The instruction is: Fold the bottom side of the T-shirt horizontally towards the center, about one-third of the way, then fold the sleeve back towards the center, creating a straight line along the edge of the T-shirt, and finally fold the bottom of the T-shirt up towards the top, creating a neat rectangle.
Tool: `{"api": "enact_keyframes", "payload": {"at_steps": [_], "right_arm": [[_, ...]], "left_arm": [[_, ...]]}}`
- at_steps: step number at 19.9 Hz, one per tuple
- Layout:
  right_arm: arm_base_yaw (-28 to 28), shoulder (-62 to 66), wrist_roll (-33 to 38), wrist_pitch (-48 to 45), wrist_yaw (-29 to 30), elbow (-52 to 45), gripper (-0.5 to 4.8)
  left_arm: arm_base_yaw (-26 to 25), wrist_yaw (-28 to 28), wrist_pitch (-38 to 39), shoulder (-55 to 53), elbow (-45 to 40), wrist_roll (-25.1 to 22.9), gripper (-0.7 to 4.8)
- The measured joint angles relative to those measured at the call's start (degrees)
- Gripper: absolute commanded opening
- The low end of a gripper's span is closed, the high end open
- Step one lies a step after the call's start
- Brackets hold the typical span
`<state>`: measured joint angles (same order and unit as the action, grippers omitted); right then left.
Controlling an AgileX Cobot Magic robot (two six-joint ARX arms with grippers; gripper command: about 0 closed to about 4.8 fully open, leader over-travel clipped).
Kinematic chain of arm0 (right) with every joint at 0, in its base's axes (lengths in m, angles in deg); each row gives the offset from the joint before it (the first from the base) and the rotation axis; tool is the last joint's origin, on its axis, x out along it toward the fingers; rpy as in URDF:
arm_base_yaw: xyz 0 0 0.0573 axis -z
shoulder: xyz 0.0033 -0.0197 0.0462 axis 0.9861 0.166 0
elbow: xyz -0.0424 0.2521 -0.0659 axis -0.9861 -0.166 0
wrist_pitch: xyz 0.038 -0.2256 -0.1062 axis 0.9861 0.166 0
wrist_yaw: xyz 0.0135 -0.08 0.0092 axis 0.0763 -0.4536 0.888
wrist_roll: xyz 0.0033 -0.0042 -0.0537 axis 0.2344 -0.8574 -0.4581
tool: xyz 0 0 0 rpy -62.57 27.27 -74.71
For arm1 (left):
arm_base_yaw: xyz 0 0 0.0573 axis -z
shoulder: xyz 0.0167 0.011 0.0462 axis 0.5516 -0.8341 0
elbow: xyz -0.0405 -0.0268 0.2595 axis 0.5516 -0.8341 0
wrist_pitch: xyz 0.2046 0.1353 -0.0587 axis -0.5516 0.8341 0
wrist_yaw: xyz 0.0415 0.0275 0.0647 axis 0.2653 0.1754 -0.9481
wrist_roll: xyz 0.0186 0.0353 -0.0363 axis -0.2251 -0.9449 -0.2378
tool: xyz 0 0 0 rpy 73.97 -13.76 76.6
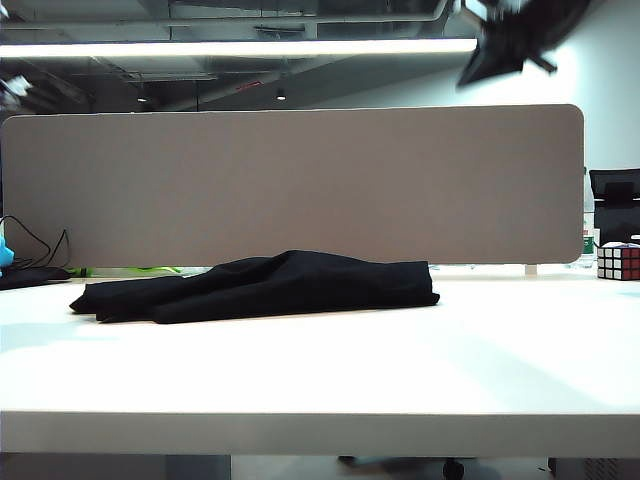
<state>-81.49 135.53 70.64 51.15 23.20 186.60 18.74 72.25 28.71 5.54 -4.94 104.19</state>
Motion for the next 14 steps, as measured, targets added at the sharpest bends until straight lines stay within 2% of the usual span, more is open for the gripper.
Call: {"api": "enact_keyframes", "payload": {"at_steps": [5,9,10,13,14], "right_arm": [[0.1,-8.6,-3.0,6.0,-0.2,0.2,-0.06],[0.1,-16.3,-5.7,10.1,-0.3,-2.4,-0.06],[0.1,-19.5,-6.3,9.0,-0.3,-5.5,-0.06],[0.1,-33.0,-6.5,1.1,-1.3,-24.7,-0.06],[0.1,-38.6,-6.4,-4.2,-1.4,-33.1,-0.06]], "left_arm": [[0.0,0.0,5.8,11.5,-3.8,1.1,-0.06],[1.1,0.0,12.5,16.3,-4.0,-1.3,-0.06],[1.9,0.0,13.4,16.6,-4.0,-1.9,-0.06],[4.4,0.0,15.0,16.5,-4.2,-2.5,-0.06],[4.9,0.1,15.4,16.5,-4.3,-2.8,-0.06]]}}
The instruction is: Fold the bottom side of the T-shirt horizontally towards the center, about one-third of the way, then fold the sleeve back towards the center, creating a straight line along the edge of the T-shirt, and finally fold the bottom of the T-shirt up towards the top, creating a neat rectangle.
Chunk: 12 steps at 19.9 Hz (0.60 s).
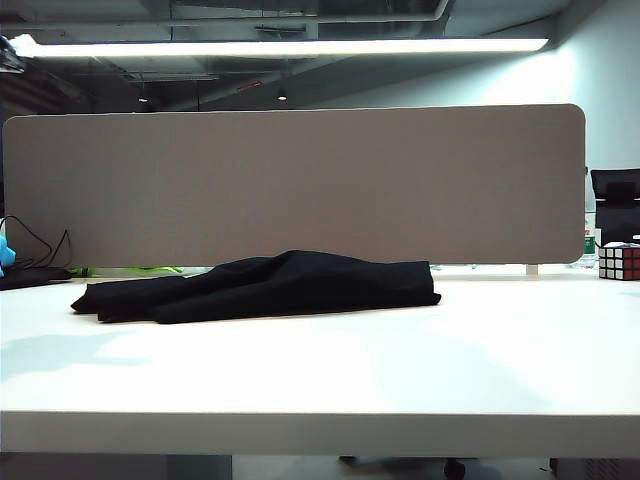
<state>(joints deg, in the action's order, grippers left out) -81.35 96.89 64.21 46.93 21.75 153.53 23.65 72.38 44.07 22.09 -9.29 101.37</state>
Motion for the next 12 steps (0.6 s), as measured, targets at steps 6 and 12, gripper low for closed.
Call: {"api": "enact_keyframes", "payload": {"at_steps": [6,12], "right_arm": [[0.1,-30.3,-2.7,-12.9,-8.0,-34.8,-0.06],[0.1,-60.0,-3.1,-11.3,-12.1,-58.2,-0.06]], "left_arm": [[0.8,-0.7,2.0,12.9,-7.4,-1.0,-0.06],[2.0,-4.4,8.8,46.3,-20.5,1.7,-0.06]]}}
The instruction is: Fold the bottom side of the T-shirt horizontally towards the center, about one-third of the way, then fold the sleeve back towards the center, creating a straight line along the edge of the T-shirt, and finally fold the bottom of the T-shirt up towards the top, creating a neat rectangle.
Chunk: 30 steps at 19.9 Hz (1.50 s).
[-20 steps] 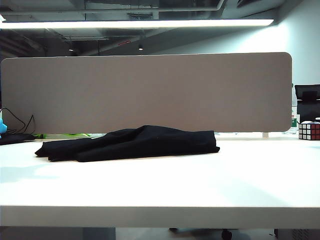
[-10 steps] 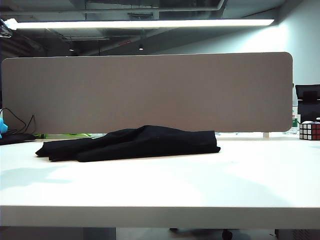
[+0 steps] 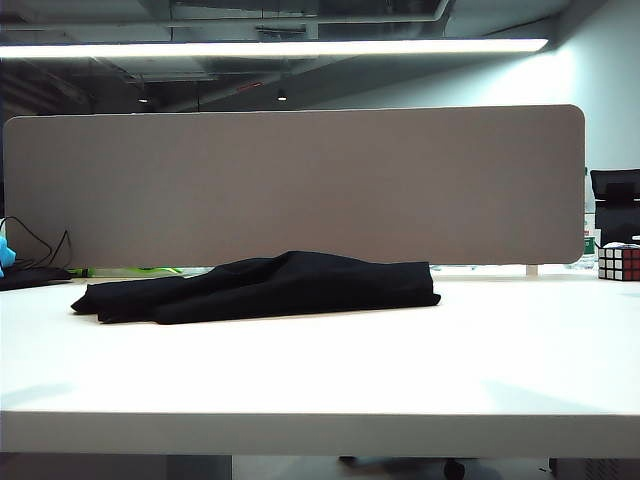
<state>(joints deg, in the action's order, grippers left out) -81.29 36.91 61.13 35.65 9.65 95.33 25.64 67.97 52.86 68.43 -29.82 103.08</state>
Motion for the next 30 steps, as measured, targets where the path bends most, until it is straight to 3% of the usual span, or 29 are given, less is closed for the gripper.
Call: {"api": "enact_keyframes", "payload": {"at_steps": [2,5,7,11,12,16,24,30], "right_arm": [[0.0,-9.7,2.6,2.3,-0.8,-5.2,-0.06],[-0.1,-20.0,3.9,3.5,-3.5,-9.7,-0.06],[-0.2,-22.1,4.1,6.1,-5.7,-12.2,-0.06],[-0.1,-22.4,5.7,5.8,-5.7,-16.9,-0.06],[-0.1,-22.3,9.2,1.8,-5.7,-18.2,-0.06],[-0.1,-22.3,11.4,-10.0,-6.2,-27.3,-0.06],[-0.1,-22.3,11.2,-21.5,-13.2,-41.8,-0.06],[-0.1,-22.3,6.0,-22.0,-16.9,-41.8,-0.06]], "left_arm": [[0.0,-2.6,9.5,11.4,-0.9,0.0,-0.06],[0.1,-0.8,18.3,10.6,-0.9,0.1,-0.06],[0.2,-0.7,18.8,11.0,-1.6,-1.8,-0.06],[0.2,-5.9,14.8,10.9,-2.9,-5.5,-0.06],[0.1,-7.1,13.7,10.9,-4.1,-5.0,-0.06],[0.2,-12.3,4.4,10.9,-9.6,0.1,-0.06],[0.2,-14.4,-9.5,10.9,-21.7,1.8,-0.06],[2.1,-20.0,-9.7,10.9,-22.2,-4.0,-0.06]]}}
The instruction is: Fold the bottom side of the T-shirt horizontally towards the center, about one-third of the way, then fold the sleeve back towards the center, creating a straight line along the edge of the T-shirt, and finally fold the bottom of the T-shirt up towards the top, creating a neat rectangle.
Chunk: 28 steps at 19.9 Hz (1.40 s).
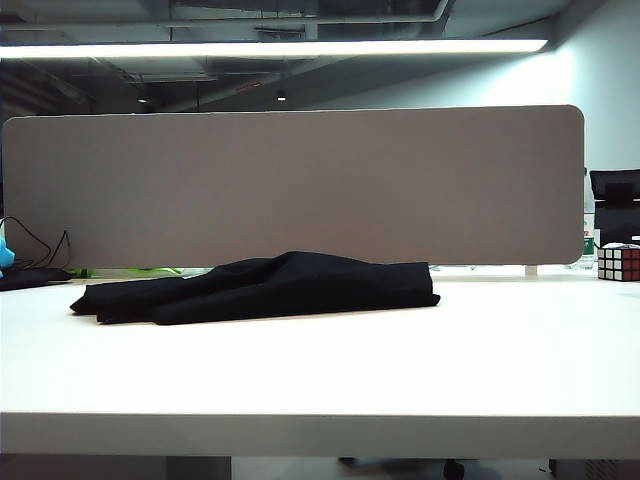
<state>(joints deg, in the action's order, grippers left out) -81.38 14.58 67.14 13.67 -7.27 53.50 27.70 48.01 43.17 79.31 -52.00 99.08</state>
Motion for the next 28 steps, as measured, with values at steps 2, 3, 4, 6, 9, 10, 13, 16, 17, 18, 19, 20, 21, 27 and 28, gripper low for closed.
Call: {"api": "enact_keyframes", "payload": {"at_steps": [2,3,4,6,9,10,13,16,17,18,19,20,21,27,28], "right_arm": [[0.0,0.0,-0.3,-0.6,-1.7,0.0,-0.06],[0.0,0.0,-0.4,-1.0,-2.4,0.0,-0.06],[0.0,0.0,-0.5,-1.5,-3.0,0.0,-0.06],[0.0,0.0,-0.5,-1.7,-3.9,0.0,-0.06],[0.0,0.0,-0.5,-1.6,-3.9,0.0,-0.06],[0.0,0.0,-0.5,-1.6,-3.9,0.0,-0.06],[0.0,0.0,-0.5,-1.6,-3.9,0.0,-0.05],[0.0,0.0,-0.5,-1.6,-3.8,0.0,-0.05],[0.0,0.0,-0.5,-1.6,-3.8,0.0,-0.05],[0.0,0.0,-0.5,-1.6,-3.8,0.0,-0.05],[0.0,0.0,-0.5,-1.6,-3.8,0.0,-0.05],[0.0,0.0,-0.5,-1.6,-3.8,0.0,-0.05],[0.0,0.0,-0.5,-1.6,-3.8,0.0,-0.05],[0.0,0.0,-0.5,-1.6,-3.8,0.0,-0.06],[0.0,0.0,-0.5,-1.6,-3.8,0.0,-0.05]], "left_arm": [[1.1,-3.2,0.0,0.0,0.0,-1.4,-0.06],[1.7,-4.6,0.0,0.0,0.0,-2.2,-0.06],[2.1,-5.6,0.0,0.0,0.0,-2.8,-0.06],[2.9,-5.9,0.3,0.0,0.0,-3.2,-0.06],[3.9,-6.0,2.5,0.0,0.0,-3.6,-0.06],[3.9,-6.1,3.4,0.0,0.0,-3.6,-0.06],[3.8,-7.1,4.3,0.0,0.0,-3.6,-0.06],[3.8,-7.1,4.3,0.0,0.0,-3.6,-0.06],[3.8,-7.1,4.3,0.0,0.0,-3.6,-0.06],[3.8,-7.1,4.3,0.0,0.0,-3.6,-0.06],[3.8,-7.1,4.3,0.0,0.0,-3.6,-0.06],[3.8,-7.1,4.3,0.0,0.0,-3.6,-0.06],[3.8,-7.1,4.3,0.0,0.0,-3.6,-0.06],[3.8,-7.1,4.3,0.0,0.0,-3.6,-0.06],[3.8,-7.1,4.3,0.0,0.0,-3.6,-0.06]]}}
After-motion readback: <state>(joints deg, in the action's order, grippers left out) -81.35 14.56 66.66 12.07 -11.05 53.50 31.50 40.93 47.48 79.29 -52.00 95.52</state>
